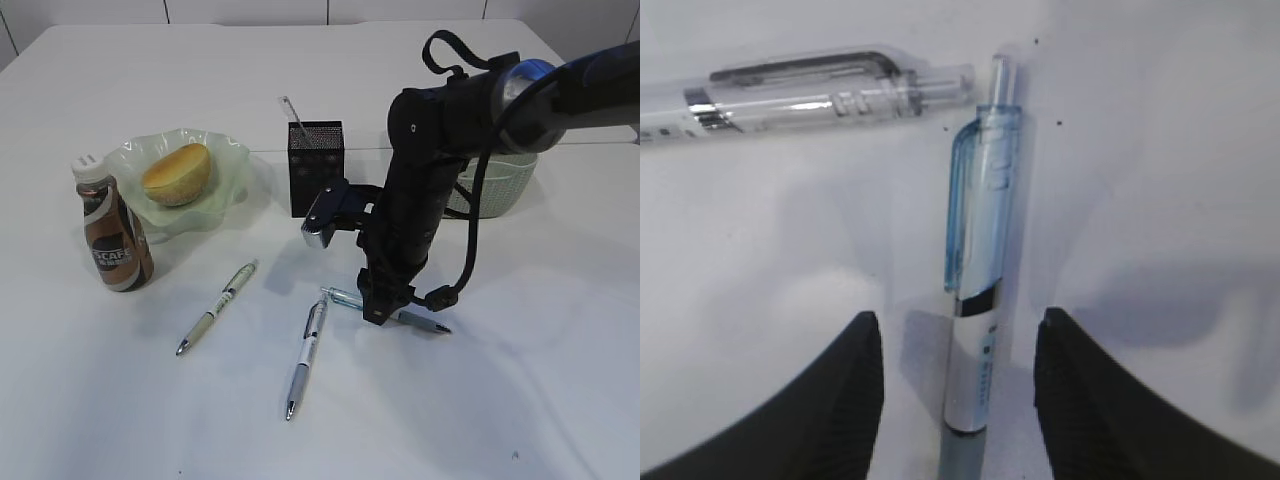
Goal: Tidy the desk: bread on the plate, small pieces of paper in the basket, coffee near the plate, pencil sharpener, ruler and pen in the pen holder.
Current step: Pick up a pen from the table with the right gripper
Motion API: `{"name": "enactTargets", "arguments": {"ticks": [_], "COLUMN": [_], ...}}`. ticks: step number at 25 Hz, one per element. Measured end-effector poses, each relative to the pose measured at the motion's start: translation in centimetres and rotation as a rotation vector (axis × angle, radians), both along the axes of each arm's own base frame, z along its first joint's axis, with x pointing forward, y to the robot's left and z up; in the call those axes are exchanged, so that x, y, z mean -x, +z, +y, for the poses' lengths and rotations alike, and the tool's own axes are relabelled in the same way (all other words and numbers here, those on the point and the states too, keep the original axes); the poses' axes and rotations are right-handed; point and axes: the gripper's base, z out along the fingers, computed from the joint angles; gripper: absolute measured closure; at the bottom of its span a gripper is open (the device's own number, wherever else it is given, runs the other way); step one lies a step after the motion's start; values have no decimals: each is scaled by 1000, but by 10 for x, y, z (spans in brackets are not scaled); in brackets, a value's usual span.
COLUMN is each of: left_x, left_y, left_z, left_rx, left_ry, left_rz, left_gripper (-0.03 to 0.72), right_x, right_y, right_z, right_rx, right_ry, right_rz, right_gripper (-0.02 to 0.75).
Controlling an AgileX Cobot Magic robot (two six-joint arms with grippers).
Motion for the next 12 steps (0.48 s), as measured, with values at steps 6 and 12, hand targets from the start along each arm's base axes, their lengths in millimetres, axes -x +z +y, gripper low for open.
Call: {"name": "enactTargets", "arguments": {"ticks": [6, 12], "left_x": [0, 0], "left_y": [0, 0], "left_z": [0, 0], "left_rx": [0, 0], "left_ry": [0, 0], "left_rz": [0, 0], "left_gripper": [222, 222], "right_x": [0, 0], "right_y": [0, 0], "right_z": [0, 0], "right_rx": [1, 1], "right_ry": [7, 8], "right_rz": [-1, -1], "right_gripper": [342, 342]}}
